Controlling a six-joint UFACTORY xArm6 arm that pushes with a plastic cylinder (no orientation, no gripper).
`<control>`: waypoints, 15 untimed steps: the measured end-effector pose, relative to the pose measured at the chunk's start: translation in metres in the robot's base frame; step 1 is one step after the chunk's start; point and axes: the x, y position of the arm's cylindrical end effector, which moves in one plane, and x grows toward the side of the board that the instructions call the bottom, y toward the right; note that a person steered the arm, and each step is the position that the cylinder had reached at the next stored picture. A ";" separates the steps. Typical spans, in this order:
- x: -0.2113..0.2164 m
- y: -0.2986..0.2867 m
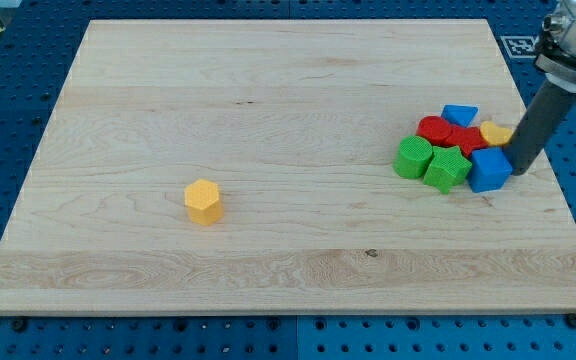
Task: Move yellow hexagon towards bottom right
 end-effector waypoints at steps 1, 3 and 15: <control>0.000 0.001; 0.052 0.046; 0.113 -0.106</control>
